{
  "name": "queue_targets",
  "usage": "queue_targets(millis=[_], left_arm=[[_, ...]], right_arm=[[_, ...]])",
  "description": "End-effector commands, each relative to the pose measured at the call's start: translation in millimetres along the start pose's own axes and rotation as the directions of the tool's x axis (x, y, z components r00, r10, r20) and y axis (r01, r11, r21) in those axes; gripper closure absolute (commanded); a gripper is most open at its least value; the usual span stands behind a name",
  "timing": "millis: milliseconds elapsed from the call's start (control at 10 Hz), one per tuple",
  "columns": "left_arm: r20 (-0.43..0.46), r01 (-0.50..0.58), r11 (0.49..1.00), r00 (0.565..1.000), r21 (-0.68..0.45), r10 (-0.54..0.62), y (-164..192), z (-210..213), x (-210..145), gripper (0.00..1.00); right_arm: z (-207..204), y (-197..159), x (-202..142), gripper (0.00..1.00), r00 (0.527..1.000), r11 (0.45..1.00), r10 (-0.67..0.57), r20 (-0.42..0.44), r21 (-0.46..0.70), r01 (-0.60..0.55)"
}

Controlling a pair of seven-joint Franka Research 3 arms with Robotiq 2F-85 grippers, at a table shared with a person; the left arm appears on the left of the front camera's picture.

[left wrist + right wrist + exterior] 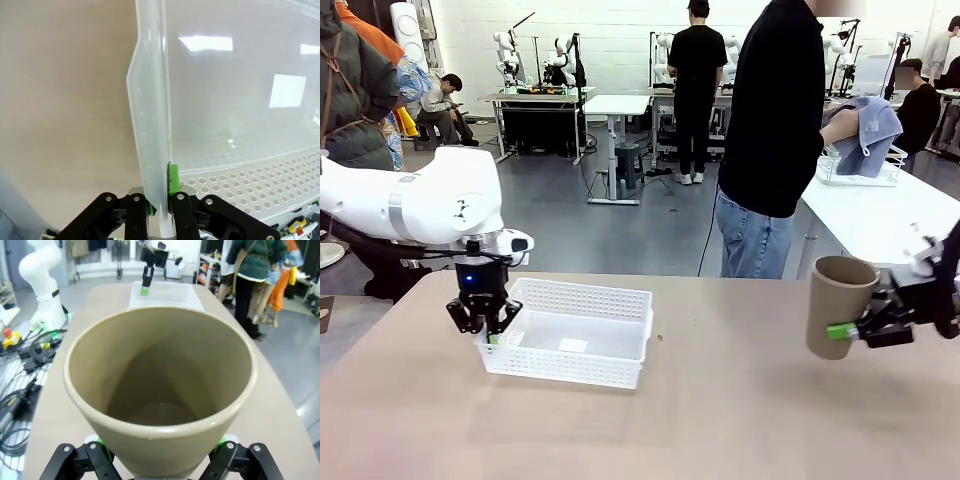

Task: Clean and organize the cups into the basket.
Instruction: Pick up the Organizing basket and move it to the center of the table, then pick up the Reusable plastic cup from the right side of the table and place it inside the Organizing basket.

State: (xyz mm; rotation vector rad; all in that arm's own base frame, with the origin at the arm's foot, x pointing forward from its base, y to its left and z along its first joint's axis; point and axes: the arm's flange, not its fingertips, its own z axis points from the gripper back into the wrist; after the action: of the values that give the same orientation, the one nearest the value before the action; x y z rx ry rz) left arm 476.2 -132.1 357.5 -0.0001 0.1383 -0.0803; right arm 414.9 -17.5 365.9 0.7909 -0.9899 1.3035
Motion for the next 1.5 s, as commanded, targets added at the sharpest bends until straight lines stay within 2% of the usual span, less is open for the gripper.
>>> queue_targets(millis=[0,200,400,500,900,1100,1400], left_arm=[[0.029,-0.02,0.999,0.999,0.038,0.018,-34.6,10.3,-12.4,1.0],[0.038,-0.066,0.996,0.997,0.062,0.064,-74.2,14.9,-17.6,1.0],[0.062,-0.081,0.994,0.995,0.07,0.076,-107.7,14.6,-19.8,1.0],[0.065,-0.09,0.993,0.994,0.072,0.086,-122.8,14.6,-19.3,1.0],[0.108,-0.105,0.992,0.989,0.072,0.097,-184.0,28.2,-17.5,1.0],[0.098,-0.088,0.992,0.992,0.087,0.079,-205.1,26.5,-14.7,1.0],[0.053,-0.12,0.983,0.992,0.14,0.113,-201.1,10.9,-1.7,1.0]], right_arm=[[41.6,33.8,48.9,1.0,0.999,0.998,-0.033,-0.021,-0.057,0.032],[89.0,61.3,86.7,1.0,1.0,0.99,-0.012,0.016,-0.141,0.014],[119.1,77.9,103.0,1.0,0.999,0.982,-0.007,0.052,-0.188,0.017],[96.9,57.2,94.4,1.0,1.0,0.989,0.013,0.014,-0.151,-0.01],[96.9,57.2,94.4,1.0,1.0,0.989,0.013,0.014,-0.151,-0.01],[96.9,57.2,94.4,1.0,1.0,0.989,0.013,0.014,-0.151,-0.01],[96.9,57.2,94.4,1.0,1.0,0.989,0.013,0.014,-0.151,-0.01]])
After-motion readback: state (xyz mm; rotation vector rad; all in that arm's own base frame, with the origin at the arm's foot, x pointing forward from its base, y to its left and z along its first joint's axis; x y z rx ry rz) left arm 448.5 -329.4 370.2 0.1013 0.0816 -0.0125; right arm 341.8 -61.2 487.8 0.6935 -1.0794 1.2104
